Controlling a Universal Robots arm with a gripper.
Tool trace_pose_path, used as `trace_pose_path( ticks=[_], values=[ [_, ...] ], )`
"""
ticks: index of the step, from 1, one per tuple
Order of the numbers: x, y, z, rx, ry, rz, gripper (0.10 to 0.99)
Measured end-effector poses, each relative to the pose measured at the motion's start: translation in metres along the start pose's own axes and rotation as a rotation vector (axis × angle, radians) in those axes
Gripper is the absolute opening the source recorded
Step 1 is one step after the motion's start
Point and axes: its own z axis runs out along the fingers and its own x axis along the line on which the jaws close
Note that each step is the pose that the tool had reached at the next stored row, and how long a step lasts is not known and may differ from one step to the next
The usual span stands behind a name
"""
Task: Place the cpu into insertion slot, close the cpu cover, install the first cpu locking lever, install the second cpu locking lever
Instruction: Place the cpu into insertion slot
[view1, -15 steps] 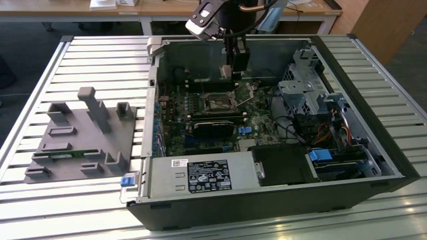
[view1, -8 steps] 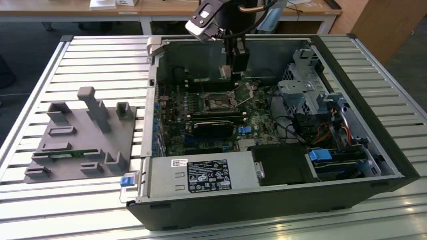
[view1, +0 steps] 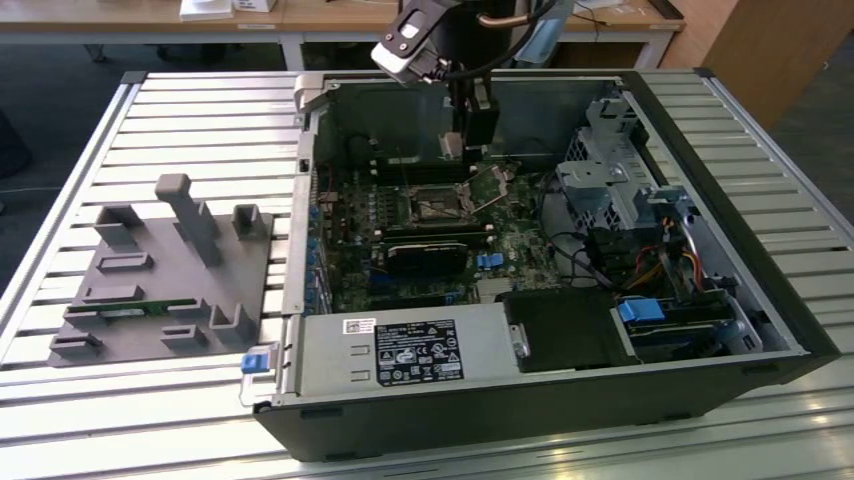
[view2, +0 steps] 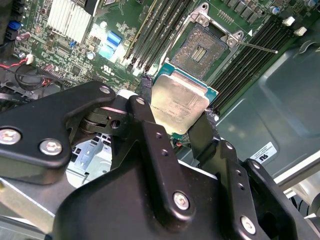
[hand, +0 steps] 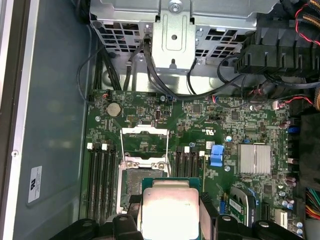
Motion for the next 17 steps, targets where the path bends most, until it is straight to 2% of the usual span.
trace_pose_path(
  ticks=[9,11,17],
  values=[
    [0.0000,-0.0001,0.0017,0.000,0.0000,0.000,0.541],
    [0.0000,-0.0005,0.0052,0.000,-0.0002,0.000,0.541],
    [0.0000,-0.0006,0.0064,0.000,-0.0002,0.000,0.541]
  ],
)
